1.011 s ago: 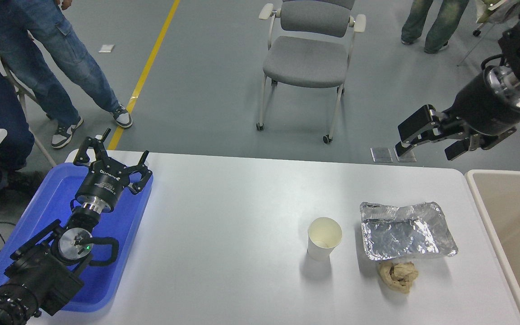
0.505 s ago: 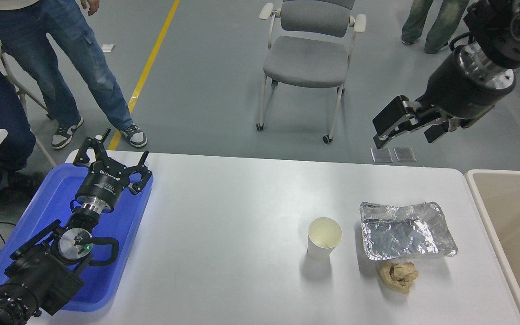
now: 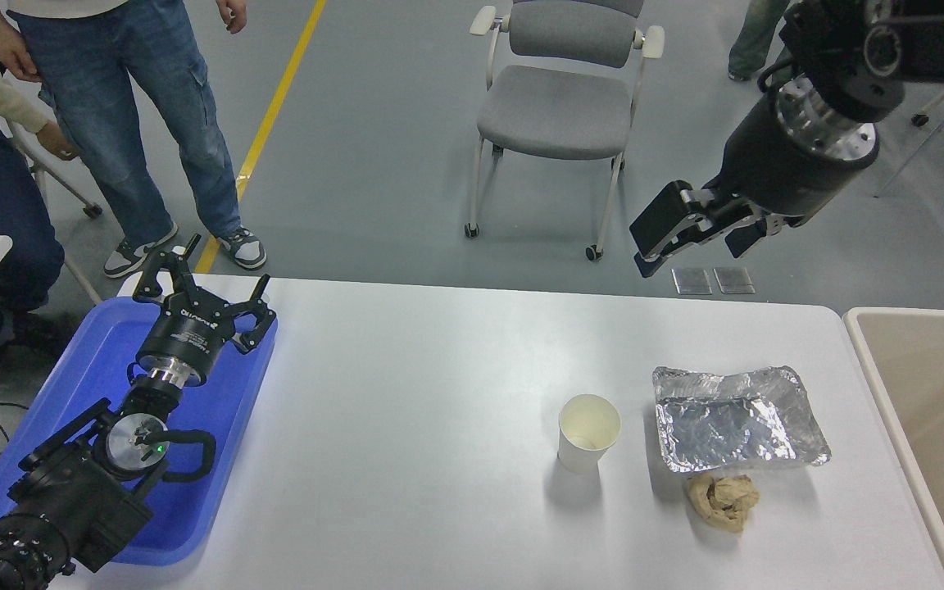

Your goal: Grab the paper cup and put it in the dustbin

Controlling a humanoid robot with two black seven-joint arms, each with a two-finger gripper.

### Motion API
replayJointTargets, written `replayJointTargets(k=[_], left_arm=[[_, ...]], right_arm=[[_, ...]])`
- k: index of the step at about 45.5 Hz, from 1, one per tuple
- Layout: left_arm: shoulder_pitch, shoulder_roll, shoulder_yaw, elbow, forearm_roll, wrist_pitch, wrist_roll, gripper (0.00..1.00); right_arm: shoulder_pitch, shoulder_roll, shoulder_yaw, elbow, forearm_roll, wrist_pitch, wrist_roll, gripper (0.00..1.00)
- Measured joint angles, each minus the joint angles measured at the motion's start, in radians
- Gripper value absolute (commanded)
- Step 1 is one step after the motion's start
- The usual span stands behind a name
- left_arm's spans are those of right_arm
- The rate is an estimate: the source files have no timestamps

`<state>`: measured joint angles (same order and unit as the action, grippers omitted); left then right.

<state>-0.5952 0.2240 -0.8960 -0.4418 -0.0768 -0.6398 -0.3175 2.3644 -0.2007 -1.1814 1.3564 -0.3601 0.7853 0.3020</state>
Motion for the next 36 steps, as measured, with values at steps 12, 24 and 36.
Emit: replayJointTargets(k=[12, 24, 36], left_arm=[[0.0, 0.0, 0.0, 0.0, -0.001, 0.0, 0.0, 1.0], [0.0, 0.0, 0.0, 0.0, -0.001, -0.001, 0.0, 1.0], [-0.001, 0.0, 0.0, 0.0, -0.001, -0.002, 0.0, 1.0]], right_arm=[[-0.084, 0.012, 0.037, -0.002, 0.004, 0.0, -0.001, 1.0], [-0.222, 0.016, 0.061, -0.052, 0.014, 0.0, 0.0, 1.0], [-0.384, 0.028, 0.078, -0.126, 0.017, -0.042, -0.001, 1.0]])
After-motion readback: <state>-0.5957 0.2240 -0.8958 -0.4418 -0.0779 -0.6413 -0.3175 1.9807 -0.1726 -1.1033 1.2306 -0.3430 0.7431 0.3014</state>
